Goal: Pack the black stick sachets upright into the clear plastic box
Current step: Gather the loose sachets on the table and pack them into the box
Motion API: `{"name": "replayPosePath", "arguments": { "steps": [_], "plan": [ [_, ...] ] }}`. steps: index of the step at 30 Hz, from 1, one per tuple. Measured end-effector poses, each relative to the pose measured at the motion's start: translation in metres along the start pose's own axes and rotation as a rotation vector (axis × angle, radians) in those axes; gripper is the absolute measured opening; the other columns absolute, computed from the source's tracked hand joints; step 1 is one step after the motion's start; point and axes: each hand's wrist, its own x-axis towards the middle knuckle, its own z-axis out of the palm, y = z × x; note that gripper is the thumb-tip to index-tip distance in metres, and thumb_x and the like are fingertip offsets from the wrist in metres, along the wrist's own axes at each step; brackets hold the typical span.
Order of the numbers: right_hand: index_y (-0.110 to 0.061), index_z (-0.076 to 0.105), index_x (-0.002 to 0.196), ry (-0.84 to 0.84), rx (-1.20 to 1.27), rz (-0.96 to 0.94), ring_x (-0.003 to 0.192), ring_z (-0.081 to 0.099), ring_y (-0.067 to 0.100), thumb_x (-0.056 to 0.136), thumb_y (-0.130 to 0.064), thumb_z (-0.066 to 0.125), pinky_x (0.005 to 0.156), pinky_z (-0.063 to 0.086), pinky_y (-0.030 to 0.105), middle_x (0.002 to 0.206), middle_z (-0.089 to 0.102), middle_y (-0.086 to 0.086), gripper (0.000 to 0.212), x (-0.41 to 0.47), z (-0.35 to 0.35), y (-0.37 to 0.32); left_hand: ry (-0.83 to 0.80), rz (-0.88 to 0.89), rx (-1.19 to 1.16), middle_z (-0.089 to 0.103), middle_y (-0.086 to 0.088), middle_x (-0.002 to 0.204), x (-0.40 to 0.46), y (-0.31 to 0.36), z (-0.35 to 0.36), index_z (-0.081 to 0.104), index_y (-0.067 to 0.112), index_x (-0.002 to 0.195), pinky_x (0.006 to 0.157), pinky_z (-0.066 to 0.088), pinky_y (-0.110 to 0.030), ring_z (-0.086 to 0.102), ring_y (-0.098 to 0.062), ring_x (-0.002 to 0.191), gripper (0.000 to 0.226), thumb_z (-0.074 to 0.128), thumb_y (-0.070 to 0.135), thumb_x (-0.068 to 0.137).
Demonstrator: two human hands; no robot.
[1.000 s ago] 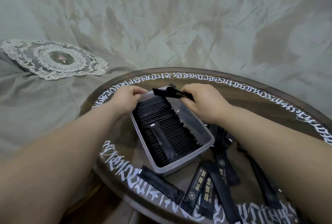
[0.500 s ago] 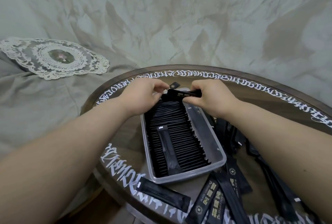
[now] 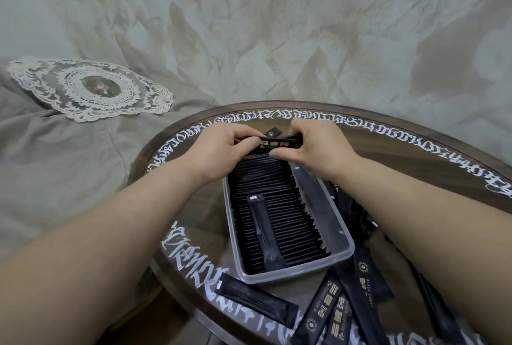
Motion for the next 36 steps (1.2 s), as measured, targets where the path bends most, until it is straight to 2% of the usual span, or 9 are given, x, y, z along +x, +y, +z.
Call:
{"name": "replayPosePath", "arguments": {
  "steps": [4,7,10,12,14,19,24,31,36],
  "plan": [
    [-0.019,0.061,0.113,-0.017,0.074,-0.090,0.101,0.057,0.016,0.092,-0.030,0.058,0.087,0.044,0.031,0.106,0.064,-0.004,0.024,-0.002,0.000,0.002,0.079,-0.024,-0.036,0.062,0.025,0.069,0.001,-0.005,-0.003,0.071,0.032,0.091,0.066,0.039,-0.008,0.054,0.014,0.060,0.018,0.064,0.015,0.090],
    [-0.018,0.058,0.127,-0.050,0.000,-0.174,0.110,0.054,0.016,0.095,-0.023,0.053,0.092,0.038,0.023,0.116,0.061,0.001,0.032,-0.002,0.001,0.003,0.092,-0.037,-0.049,0.062,0.026,0.062,0.001,-0.009,-0.003,0.073,0.028,0.092,0.068,0.039,-0.014,0.054,0.012,0.058,0.018,0.067,0.011,0.087],
    [-0.019,0.061,0.121,-0.061,-0.067,-0.190,0.102,0.055,0.017,0.096,-0.021,0.051,0.084,0.038,0.024,0.106,0.061,-0.001,0.027,-0.001,0.002,0.004,0.117,-0.031,-0.020,0.067,0.018,0.079,-0.001,-0.009,0.000,0.071,0.028,0.095,0.080,0.047,-0.020,0.063,-0.001,0.076,0.021,0.067,0.009,0.086],
    [-0.020,0.063,0.112,-0.032,-0.090,-0.170,0.098,0.056,0.019,0.096,-0.021,0.050,0.083,0.044,0.033,0.102,0.060,-0.001,0.021,0.000,0.001,0.007,0.159,0.003,0.188,0.065,0.011,0.090,-0.004,-0.009,0.002,0.069,0.023,0.102,0.086,0.043,-0.021,0.062,-0.010,0.088,0.018,0.065,0.012,0.087],
    [-0.017,0.064,0.108,0.005,-0.108,-0.139,0.096,0.056,0.021,0.095,-0.019,0.051,0.081,0.045,0.035,0.102,0.059,-0.001,0.018,0.000,0.001,0.014,0.158,0.061,0.431,0.063,0.005,0.101,-0.006,-0.011,0.002,0.067,0.020,0.105,0.088,0.041,-0.025,0.059,-0.015,0.098,0.017,0.060,0.017,0.090],
    [-0.015,0.064,0.108,0.092,-0.090,-0.028,0.099,0.054,0.021,0.095,-0.016,0.049,0.081,0.042,0.033,0.105,0.059,0.001,0.019,-0.003,-0.002,0.029,-0.058,0.055,0.750,0.057,0.001,0.128,-0.006,-0.011,0.012,0.060,0.021,0.124,0.096,0.044,-0.037,0.053,-0.022,0.115,0.031,0.045,0.026,0.097],
    [-0.013,0.064,0.108,0.100,-0.075,-0.021,0.099,0.054,0.021,0.095,-0.015,0.050,0.080,0.038,0.028,0.105,0.060,0.002,0.020,-0.002,-0.002,0.032,-0.170,0.063,0.894,0.054,0.001,0.129,-0.002,-0.009,0.016,0.055,0.023,0.124,0.094,0.042,-0.039,0.050,-0.023,0.117,0.031,0.040,0.025,0.098],
    [-0.014,0.065,0.107,0.077,-0.061,0.001,0.098,0.054,0.021,0.094,-0.016,0.051,0.080,0.039,0.030,0.103,0.060,0.001,0.019,-0.001,-0.001,0.038,-0.247,0.015,0.901,0.053,0.002,0.125,0.001,-0.009,0.022,0.049,0.024,0.125,0.092,0.034,-0.040,0.049,-0.022,0.118,0.036,0.042,0.014,0.092],
    [-0.016,0.064,0.106,0.053,-0.033,0.013,0.095,0.055,0.021,0.094,-0.017,0.051,0.081,0.043,0.033,0.101,0.061,0.001,0.018,-0.003,0.002,0.038,-0.309,-0.071,0.733,0.045,0.000,0.132,0.000,-0.007,0.021,0.046,0.024,0.133,0.101,0.035,-0.041,0.047,-0.021,0.120,0.042,0.039,0.012,0.094]
  ]
}}
